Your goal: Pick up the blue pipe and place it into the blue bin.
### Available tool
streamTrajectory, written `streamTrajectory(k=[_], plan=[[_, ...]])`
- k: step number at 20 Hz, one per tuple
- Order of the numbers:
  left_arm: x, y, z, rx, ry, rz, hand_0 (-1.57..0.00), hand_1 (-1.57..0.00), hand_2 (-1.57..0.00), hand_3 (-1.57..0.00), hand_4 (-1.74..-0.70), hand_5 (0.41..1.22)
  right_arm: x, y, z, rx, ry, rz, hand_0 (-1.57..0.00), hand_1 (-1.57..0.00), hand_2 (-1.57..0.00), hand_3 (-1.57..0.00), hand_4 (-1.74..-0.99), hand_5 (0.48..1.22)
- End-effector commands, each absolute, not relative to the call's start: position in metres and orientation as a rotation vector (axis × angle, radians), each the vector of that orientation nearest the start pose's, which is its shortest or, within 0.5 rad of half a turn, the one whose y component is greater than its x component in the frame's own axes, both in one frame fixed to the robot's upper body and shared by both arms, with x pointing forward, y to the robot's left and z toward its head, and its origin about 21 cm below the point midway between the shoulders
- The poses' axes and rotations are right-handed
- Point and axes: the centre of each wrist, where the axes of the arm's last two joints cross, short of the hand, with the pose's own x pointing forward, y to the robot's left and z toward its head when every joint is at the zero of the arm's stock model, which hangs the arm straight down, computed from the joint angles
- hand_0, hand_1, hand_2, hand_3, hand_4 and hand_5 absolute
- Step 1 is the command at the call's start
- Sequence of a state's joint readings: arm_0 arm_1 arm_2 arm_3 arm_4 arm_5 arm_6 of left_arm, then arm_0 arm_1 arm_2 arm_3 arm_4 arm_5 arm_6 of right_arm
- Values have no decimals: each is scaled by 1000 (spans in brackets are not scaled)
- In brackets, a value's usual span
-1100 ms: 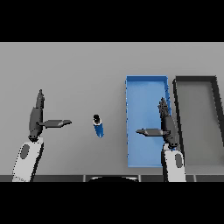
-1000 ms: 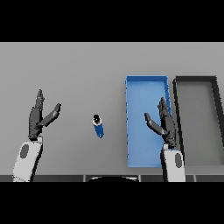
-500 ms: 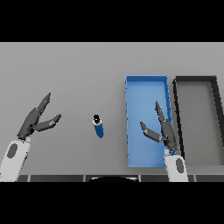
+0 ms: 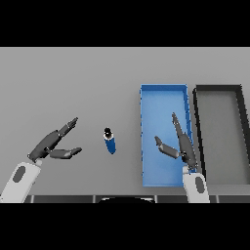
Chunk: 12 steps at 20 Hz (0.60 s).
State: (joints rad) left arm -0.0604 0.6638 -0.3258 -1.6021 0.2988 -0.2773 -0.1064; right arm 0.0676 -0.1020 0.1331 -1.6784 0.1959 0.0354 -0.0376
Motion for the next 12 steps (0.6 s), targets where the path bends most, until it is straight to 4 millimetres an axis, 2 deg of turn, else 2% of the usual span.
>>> streamTrajectory(k=[1,3,7,10,12], plan=[[247,294,44,-246,-1475,-750,1,1,1,1,-1141,503,230,-226,12,-108,-1636,341,1,1,1,1,-1208,611],[240,274,37,-294,-1476,-789,1,1,1,1,-1170,490,227,-227,10,-110,-1647,346,1,1,1,1,-1211,613],[234,248,26,-307,-1485,-832,1,1,1,1,-1186,466,226,-224,14,-97,-1658,340,1,1,1,1,-1223,619],[244,231,18,-304,-1469,-823,1,1,1,1,-1193,465,223,-221,15,-95,-1643,335,1,1,1,1,-1230,622],[245,220,6,-333,-1437,-816,1,1,1,1,-1206,468,223,-222,14,-107,-1640,332,1,1,1,1,-1229,622]])
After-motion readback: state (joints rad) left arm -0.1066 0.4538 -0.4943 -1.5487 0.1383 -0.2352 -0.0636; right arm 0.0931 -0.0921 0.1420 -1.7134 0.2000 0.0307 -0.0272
